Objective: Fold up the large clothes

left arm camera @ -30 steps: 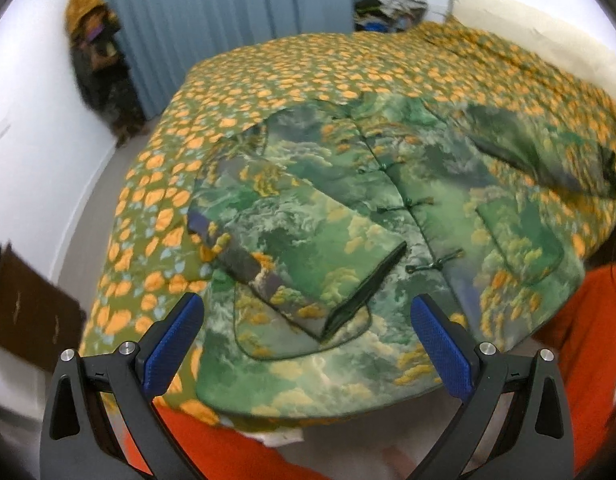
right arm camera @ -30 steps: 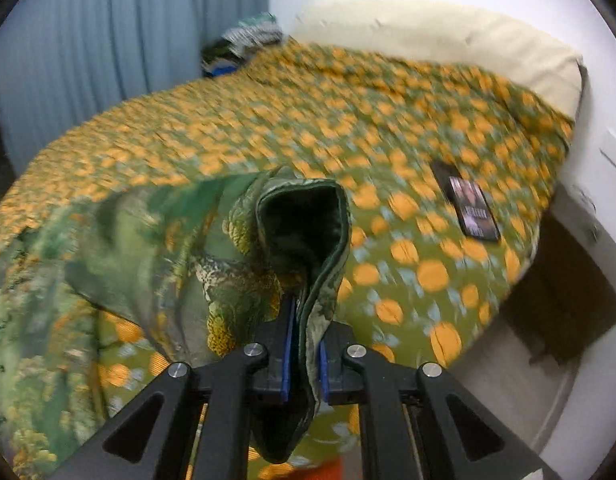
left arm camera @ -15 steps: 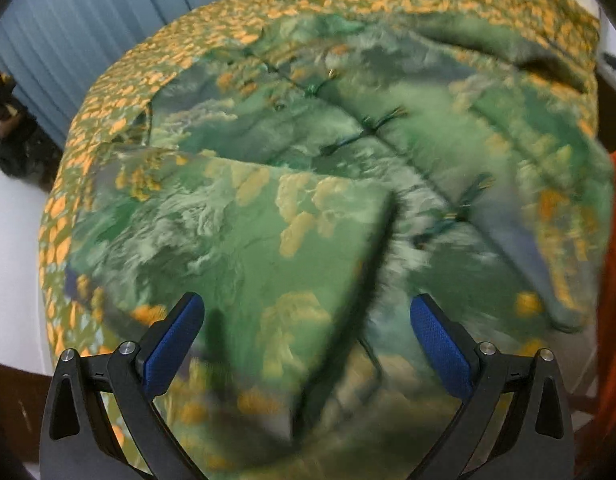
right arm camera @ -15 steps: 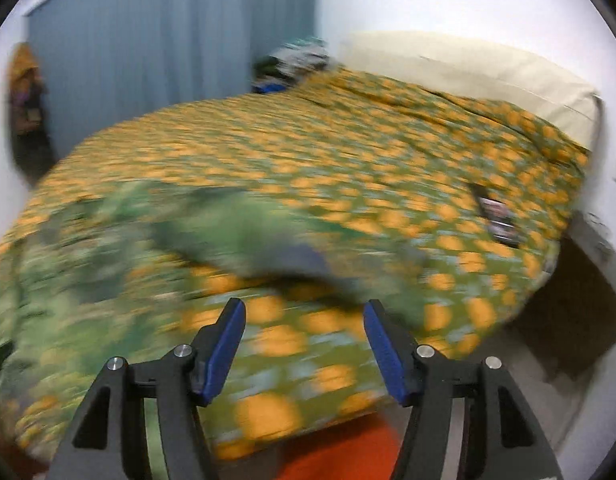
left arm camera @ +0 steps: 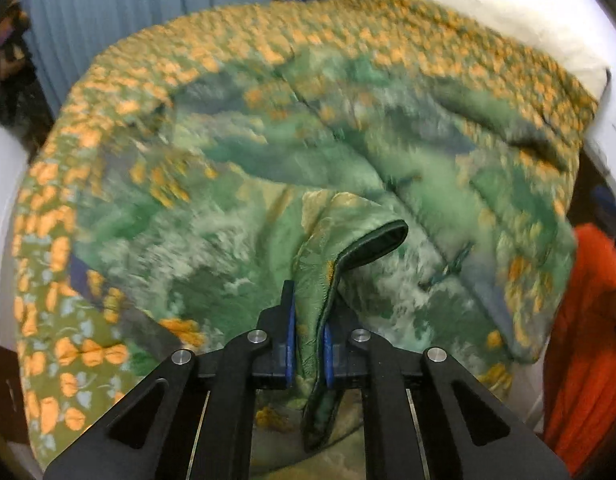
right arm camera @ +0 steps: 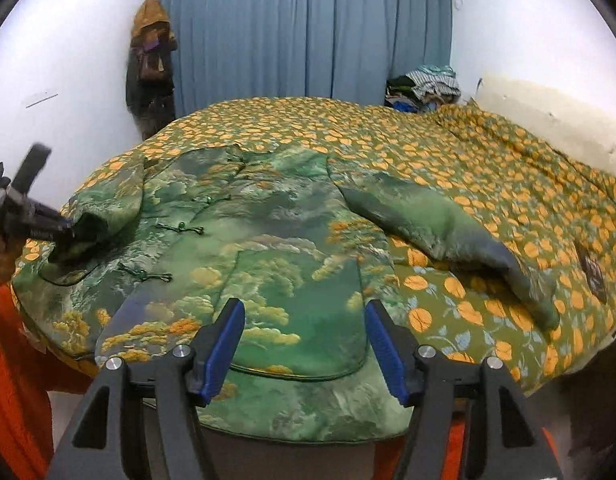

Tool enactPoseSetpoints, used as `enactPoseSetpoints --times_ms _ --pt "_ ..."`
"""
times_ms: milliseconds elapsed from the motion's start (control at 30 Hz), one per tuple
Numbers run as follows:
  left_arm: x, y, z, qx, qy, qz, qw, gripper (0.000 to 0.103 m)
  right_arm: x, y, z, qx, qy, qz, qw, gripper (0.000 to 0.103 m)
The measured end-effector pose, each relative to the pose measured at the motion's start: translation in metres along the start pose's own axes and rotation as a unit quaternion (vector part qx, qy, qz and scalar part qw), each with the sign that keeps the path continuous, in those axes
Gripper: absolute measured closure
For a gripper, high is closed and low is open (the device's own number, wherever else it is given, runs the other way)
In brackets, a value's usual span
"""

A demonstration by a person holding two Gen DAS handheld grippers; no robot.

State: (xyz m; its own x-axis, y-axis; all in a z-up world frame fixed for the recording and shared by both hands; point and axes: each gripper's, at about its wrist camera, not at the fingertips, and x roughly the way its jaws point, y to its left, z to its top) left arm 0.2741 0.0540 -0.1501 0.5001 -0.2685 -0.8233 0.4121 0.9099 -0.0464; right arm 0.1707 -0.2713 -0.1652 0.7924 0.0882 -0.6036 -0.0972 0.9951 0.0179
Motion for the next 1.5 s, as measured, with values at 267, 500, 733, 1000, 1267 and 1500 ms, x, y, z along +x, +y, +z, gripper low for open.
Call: enactPoseSetpoints --times_ms 267,500,733,1000,1267,1500 --pt "-0.089 0.096 0.021 -0.142 -0.11 0.071 0.9812 0.094 -0.001 -0.003 -0.003 0.0 -0.002 -0.002 1.0 0.04" --pt "-0.112 0.227 -0.037 -0.34 -0.131 0.139 0.9207 0.095 0.006 -0.004 -0.002 0.006 0.007 0.001 1.0 0.04" --pt "-0.096 0.291 -0.103 -0.453 -0.091 0.212 0.861 0.079 0.009 0.002 -0.003 -0.001 0.016 0.007 1.0 0.04" --pt "-0.1 0.252 -0.133 -0.445 -0.07 0.165 0.8775 0.033 0.027 -0.034 -0.004 0.043 0.067 -0.001 0.997 0.033" --pt "0.008 0.139 -0.096 -0.302 0.069 -0.015 0.9506 0.014 0.074 -0.095 -0.01 0.115 0.183 0.002 0.976 0.031" --pt "0.059 0.098 -0.088 -0.26 0.124 -0.059 0.9558 0.022 0.109 -0.104 -0.028 0.126 0.245 0.032 0.961 0.031"
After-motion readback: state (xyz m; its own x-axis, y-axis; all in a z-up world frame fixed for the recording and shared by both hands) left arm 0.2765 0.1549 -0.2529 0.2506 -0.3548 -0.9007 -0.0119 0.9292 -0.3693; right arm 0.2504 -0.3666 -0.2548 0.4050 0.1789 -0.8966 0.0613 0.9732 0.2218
